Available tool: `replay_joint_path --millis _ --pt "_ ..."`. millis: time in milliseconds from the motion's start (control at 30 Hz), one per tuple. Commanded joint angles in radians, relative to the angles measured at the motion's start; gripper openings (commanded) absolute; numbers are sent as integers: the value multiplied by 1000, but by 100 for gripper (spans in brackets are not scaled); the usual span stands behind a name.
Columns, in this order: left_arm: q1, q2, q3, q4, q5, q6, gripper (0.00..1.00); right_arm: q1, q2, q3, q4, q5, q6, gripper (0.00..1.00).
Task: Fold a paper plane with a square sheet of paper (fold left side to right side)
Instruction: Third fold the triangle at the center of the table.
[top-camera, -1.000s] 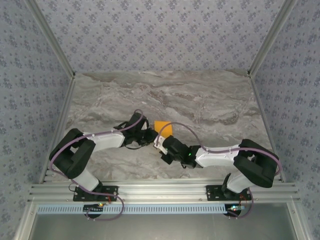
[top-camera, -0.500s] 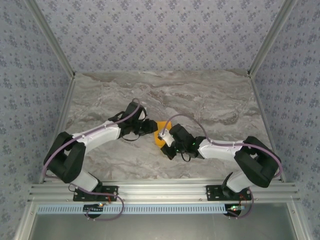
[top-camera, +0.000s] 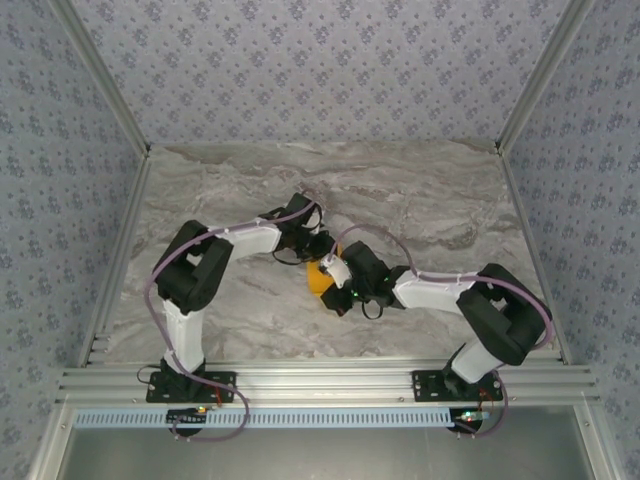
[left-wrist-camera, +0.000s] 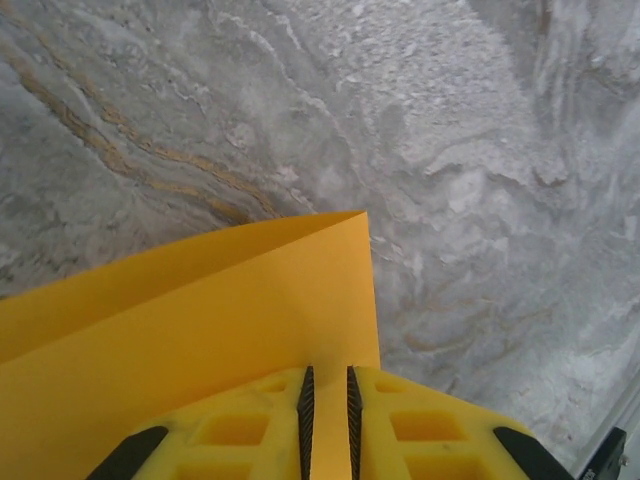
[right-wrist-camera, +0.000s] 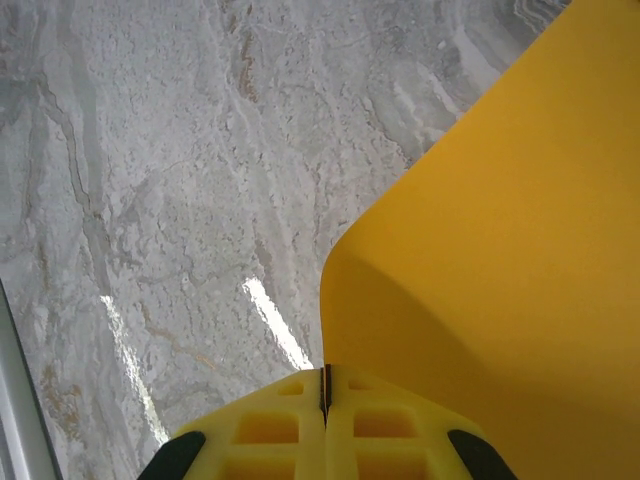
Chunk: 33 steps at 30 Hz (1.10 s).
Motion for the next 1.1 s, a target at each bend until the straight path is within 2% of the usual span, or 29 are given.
replay_joint_path --millis 0,233,633,1067 --pt "-10 47 46 -46 23 35 16 -26 10 27 -21 -59 45 0" --pt "-20 95 72 -69 13 47 15 -88 27 34 -39 -99 76 0" --pt "-29 104 59 -69 7 49 13 -178 73 60 -100 -68 96 0" --pt "-33 105 60 -69 5 46 12 -213 108 79 -121 -63 85 0"
